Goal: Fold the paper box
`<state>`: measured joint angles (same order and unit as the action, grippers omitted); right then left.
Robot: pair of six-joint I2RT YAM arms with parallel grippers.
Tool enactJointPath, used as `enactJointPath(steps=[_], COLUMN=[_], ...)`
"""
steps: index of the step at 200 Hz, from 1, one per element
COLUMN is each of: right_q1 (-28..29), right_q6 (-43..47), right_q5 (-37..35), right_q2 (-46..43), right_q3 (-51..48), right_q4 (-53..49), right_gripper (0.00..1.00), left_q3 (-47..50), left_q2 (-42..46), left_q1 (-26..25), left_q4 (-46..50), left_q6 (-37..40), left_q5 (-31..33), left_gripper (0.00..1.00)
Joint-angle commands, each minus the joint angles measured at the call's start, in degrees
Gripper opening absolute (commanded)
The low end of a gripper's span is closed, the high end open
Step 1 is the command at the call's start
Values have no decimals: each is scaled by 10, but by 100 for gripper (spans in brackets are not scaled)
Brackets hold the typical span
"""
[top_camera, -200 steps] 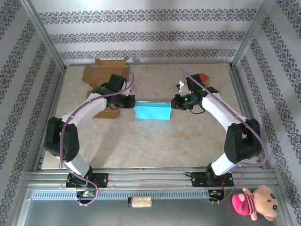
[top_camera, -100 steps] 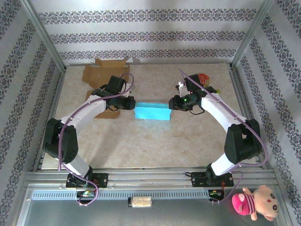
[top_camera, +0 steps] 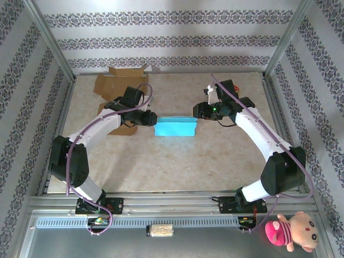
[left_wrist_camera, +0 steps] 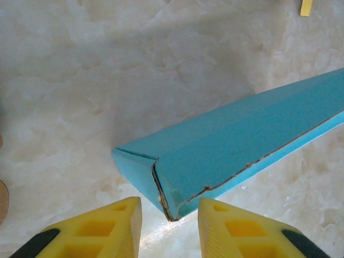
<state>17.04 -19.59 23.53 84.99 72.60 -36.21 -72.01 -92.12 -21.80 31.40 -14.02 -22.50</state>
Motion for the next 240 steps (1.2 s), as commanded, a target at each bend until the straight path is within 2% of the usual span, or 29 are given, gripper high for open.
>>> enactJointPath(steps=[1,40,63,99,122,173,210,240], right_q1=[5,6,11,15,20,31,38,52], right_q6=[-3,-8,-4,2,14,37,52,75], right_q5=[-21,-21,-22,-27,-50,-68,-99,-167], right_q2=[-7,8,20,39,40,45,46,38], right_q3=[8,9,12,6,-1,-12,-41,-101], right_q4=[11,23,23,26,22,11,9,27], right_gripper=[48,46,42,35,31,22,21,19], left_q3=[-15,-15,-16,-32,-34,-24,-3,36], left_q2=[31,56,66,26,0,-23,-21,-21], left_q1=[-9,-9,-9,-8,-8,-8,-8,-8], left_q4=[17,-8,-24,-29,-33,-25,-20,-23], left_q6=[-9,-37,-68,-116,-119,-115,-109,-102], left_q5=[-11,-38,-22,-22,-31,-43,-33,-13], left_gripper=[33,34,34,35,35,13,11,9])
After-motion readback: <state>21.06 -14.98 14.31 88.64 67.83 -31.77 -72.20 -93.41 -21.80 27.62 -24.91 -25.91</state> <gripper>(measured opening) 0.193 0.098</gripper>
